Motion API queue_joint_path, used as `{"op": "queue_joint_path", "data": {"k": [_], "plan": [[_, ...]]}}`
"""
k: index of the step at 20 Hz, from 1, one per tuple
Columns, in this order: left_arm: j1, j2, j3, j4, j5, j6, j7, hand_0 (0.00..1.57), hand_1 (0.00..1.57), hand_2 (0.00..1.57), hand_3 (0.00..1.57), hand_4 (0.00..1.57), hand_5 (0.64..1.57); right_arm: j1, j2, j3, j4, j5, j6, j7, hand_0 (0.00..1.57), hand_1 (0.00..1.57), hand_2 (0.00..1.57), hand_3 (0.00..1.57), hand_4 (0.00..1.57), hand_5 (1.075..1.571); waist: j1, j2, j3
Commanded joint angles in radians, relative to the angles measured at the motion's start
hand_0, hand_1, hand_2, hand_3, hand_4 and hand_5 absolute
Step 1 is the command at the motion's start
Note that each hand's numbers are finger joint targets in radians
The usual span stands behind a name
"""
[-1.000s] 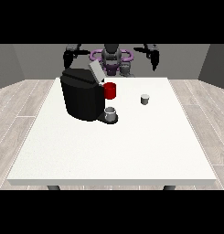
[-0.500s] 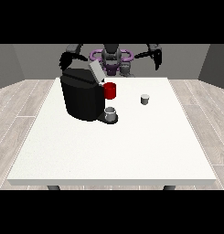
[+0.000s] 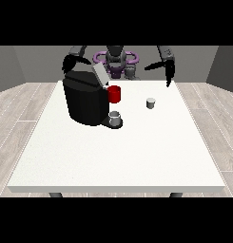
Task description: Insert the coffee pod into the coffee machine and close the lid
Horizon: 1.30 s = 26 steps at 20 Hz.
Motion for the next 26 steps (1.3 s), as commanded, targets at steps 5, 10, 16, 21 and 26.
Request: {"op": "queue_joint_path", "data": {"k": [5,10,16,21,26], "plan": [[-0.148,0.048,0.050,0.241,-0.039,0.000,-0.044,0.00,0.00,0.00,0.00,0.00,1.571,-0.084,0.008,0.031,0.001,0.016,-0.002,0.019,0.00,0.00,0.00,0.00,0.34,1.571,-0.047,0.113,-0.0005],[-0.185,0.057,0.032,0.364,-0.105,0.018,-0.072,0.00,0.00,0.00,0.00,0.00,1.571,-0.107,0.010,0.066,-0.003,0.017,-0.085,0.091,0.00,0.00,0.00,0.00,0.37,1.571,-0.039,0.105,-0.0005],[-0.218,0.065,-0.017,0.426,-0.194,0.034,-0.083,0.00,0.00,0.11,0.00,0.00,1.571,-0.130,-0.011,0.009,0.083,0.031,-0.047,0.061,0.00,0.00,0.00,0.00,0.42,1.571,-0.033,0.116,-0.0002],[-0.255,0.002,-0.075,0.453,-0.272,0.092,-0.013,0.22,0.22,0.53,0.22,0.00,1.571,-0.185,-0.023,-0.022,0.158,0.040,-0.073,0.094,0.00,0.00,0.00,0.00,0.41,1.571,-0.009,0.082,0.0000],[-0.232,0.040,-0.061,0.541,-0.295,0.066,-0.064,0.76,0.76,0.82,0.51,0.00,1.571,-0.109,-0.021,-0.006,0.148,0.022,-0.034,0.057,0.00,0.00,0.00,0.00,0.39,1.571,-0.030,0.069,-0.0001]]}}
